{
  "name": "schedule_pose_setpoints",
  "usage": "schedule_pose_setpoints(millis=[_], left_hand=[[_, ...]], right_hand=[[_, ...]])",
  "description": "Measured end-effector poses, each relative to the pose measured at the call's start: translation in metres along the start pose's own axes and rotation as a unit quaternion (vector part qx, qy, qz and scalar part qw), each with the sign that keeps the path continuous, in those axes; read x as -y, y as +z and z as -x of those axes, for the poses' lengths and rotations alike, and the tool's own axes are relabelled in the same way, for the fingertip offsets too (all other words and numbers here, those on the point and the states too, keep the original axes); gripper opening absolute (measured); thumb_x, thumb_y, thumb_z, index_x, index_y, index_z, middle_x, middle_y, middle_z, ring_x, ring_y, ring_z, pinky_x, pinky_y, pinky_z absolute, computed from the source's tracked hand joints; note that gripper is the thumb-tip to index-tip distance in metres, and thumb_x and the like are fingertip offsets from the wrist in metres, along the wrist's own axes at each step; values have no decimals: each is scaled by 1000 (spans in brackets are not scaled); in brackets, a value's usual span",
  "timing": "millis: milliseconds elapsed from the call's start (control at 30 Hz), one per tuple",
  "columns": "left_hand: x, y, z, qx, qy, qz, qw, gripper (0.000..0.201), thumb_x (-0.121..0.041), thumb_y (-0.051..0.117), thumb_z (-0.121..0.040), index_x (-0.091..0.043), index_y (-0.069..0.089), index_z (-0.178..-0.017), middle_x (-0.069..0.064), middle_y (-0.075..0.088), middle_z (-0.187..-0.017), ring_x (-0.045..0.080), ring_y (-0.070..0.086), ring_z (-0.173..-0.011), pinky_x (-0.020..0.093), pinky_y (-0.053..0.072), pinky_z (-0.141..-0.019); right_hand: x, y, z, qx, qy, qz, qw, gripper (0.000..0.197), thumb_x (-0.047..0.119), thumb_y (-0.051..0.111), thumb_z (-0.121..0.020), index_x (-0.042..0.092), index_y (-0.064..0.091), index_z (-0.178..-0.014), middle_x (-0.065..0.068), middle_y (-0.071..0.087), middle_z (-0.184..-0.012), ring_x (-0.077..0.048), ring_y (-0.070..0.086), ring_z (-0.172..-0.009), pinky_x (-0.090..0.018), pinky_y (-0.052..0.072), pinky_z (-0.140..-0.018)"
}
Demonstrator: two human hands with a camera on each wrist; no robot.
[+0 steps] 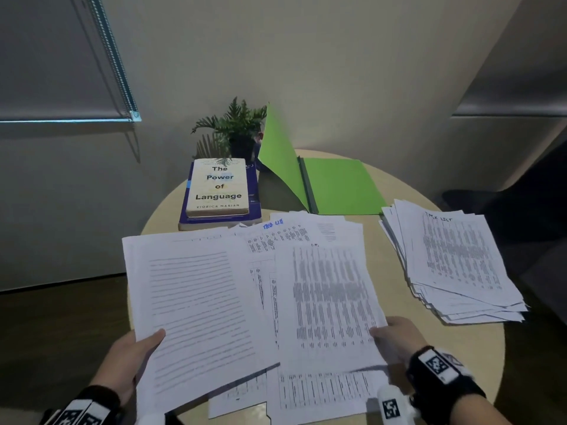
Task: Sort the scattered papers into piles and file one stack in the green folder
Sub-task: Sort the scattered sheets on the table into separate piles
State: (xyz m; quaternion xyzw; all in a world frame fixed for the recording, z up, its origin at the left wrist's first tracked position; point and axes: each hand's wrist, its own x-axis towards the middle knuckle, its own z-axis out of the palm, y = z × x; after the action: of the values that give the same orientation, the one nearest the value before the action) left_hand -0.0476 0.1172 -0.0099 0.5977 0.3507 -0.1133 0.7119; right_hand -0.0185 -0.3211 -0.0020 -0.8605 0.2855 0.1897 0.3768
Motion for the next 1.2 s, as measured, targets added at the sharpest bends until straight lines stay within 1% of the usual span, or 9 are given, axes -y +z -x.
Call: schedule_pose_setpoints(millis=[100, 200, 333, 467, 600, 733, 900, 1033, 1200], left_hand=[[3, 2, -1, 1, 2, -6, 1000, 32, -5, 54, -93, 1, 56, -124, 22, 63, -120, 38, 60, -106, 46, 43, -95], [5, 4, -2, 1, -1, -11, 1000, 31, -5, 54, -93, 3, 56, -123, 23, 63, -118, 39, 60, -106, 47, 43, -96], [10, 4, -3, -6, 4, -22, 1000, 31, -6, 55, -93, 2, 57, -122, 22, 64, -117, 38, 61, -104, 49, 43, -97], [7, -5, -3, -23, 11, -31, 999, 29, -6, 55, -92, 1, 58, -120, 22, 65, -115, 38, 62, -102, 48, 45, -94], [2, -26, -1, -52, 17, -42, 998, 32, -8, 57, -92, 1, 57, -123, 21, 65, -115, 38, 62, -100, 50, 44, -97], [0, -45, 5, -78, 35, -54, 995, 33, -6, 59, -90, 2, 56, -123, 22, 62, -116, 37, 59, -102, 46, 41, -96], [4, -56, 11, -96, 46, -68, 992, 35, -4, 60, -89, 4, 57, -122, 24, 62, -119, 39, 59, -105, 48, 41, -99], [7, -55, 13, -91, 25, -69, 993, 35, -6, 59, -89, 3, 56, -123, 23, 63, -114, 39, 59, -102, 49, 42, -97], [0, -57, 10, -95, 33, -61, 993, 32, -7, 60, -89, 0, 58, -120, 23, 64, -114, 39, 60, -102, 51, 42, -98]], right_hand=[[-2, 13, 22, 1, -2, 117, 993, 36, 24, 65, -73, 0, 59, -100, -9, 65, -92, -22, 60, -78, -31, 48, -60], [2, 30, 36, -45, -25, 191, 980, 65, 43, 74, -64, 7, 45, -110, -8, 56, -105, -22, 56, -91, -26, 45, -67], [6, 44, 40, -25, -4, 129, 991, 58, 20, 72, -76, 4, 38, -120, -6, 58, -91, -22, 57, -80, -22, 40, -53], [-1, 32, 43, -64, -47, 72, 994, 15, 10, 54, -88, 7, 54, -102, -8, 61, -90, -20, 51, -72, -24, 38, -55], [1, 11, 49, -72, -99, -22, 992, 7, 9, 57, -89, 3, 58, -92, -12, 61, -80, -25, 54, -72, -29, 39, -63], [20, 18, 50, -35, -108, -68, 991, 14, 8, 60, -87, 11, 60, -101, -15, 68, -99, -32, 62, -91, -36, 47, -80], [50, 66, 56, -23, -95, 1, 995, 29, 17, 64, -81, 9, 51, -107, 0, 59, -91, -16, 59, -81, -22, 46, -63], [59, 98, 52, -43, -85, 91, 991, 65, 23, 76, -73, 7, 38, -124, -10, 51, -120, -26, 52, -113, -31, 49, -91], [63, 95, 45, -38, -57, 97, 993, 58, 14, 69, -79, 6, 36, -125, -12, 53, -120, -27, 59, -105, -32, 52, -82]])
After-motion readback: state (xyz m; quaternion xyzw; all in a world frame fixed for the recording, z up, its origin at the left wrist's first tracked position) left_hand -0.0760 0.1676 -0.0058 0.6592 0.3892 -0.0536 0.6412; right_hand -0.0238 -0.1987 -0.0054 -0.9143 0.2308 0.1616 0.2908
